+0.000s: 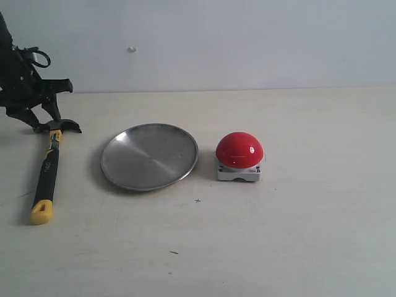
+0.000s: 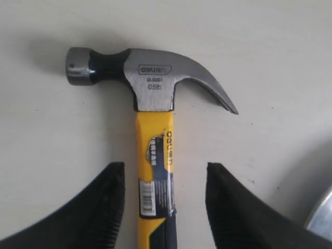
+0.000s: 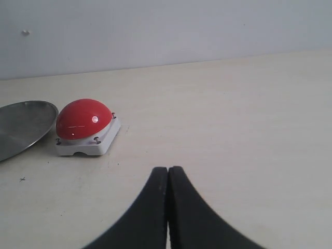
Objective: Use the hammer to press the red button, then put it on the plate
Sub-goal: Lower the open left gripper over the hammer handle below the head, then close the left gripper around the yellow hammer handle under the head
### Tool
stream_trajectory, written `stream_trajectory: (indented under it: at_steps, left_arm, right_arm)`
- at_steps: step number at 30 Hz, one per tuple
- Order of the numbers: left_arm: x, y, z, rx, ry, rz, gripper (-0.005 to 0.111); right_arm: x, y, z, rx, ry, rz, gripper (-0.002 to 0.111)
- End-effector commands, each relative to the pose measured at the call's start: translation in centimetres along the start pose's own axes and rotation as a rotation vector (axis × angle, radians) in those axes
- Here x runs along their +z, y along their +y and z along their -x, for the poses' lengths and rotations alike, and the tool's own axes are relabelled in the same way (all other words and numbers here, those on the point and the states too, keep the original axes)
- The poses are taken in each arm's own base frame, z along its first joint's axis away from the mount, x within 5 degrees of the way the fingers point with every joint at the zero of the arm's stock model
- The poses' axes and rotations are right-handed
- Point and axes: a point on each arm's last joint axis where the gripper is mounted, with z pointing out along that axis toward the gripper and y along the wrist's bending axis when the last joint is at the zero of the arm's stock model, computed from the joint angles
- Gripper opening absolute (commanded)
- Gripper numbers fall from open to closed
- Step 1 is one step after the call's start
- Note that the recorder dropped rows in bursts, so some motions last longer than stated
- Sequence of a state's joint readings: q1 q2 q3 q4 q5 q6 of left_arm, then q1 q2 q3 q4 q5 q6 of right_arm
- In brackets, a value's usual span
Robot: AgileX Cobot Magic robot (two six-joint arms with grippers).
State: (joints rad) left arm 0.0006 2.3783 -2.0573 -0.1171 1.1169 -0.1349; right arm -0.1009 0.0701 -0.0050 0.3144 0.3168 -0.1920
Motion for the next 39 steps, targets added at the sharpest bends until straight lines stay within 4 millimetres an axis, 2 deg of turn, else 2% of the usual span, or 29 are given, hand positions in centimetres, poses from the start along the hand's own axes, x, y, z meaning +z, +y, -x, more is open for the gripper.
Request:
stream_trajectory:
  at_steps: [1, 12, 19, 33, 39]
  left_arm:
    - [1.4, 0.2, 0.2, -0.006, -0.004, 0.009, 0.049]
    - [2.6, 0.3, 0.6, -0.006, -0.031, 0.009, 0.049]
    - [4.4, 0.7, 0.3, -0.008, 0.004, 0.035, 0.049]
    - [5.9, 1.1, 0.0, -0.006, 0.032, 0.055, 0.049]
    - [5.8, 1.1, 0.0, -0.004, 0.029, 0.058, 0.047]
  right_arm:
    - [0.0, 0.0, -0.1, 0.003, -0.007, -0.005, 0.0]
    - [0.0, 0.0, -0.1, 0.003, -0.007, -0.005, 0.0]
    - [0.0, 0.0, -0.1, 0.003, -0.007, -0.005, 0.0]
    - [0.0, 0.0, -0.1, 0.003, -0.007, -0.005, 0.0]
    - [0.0, 0.0, -0.1, 0.003, -0.007, -0.005, 0.0]
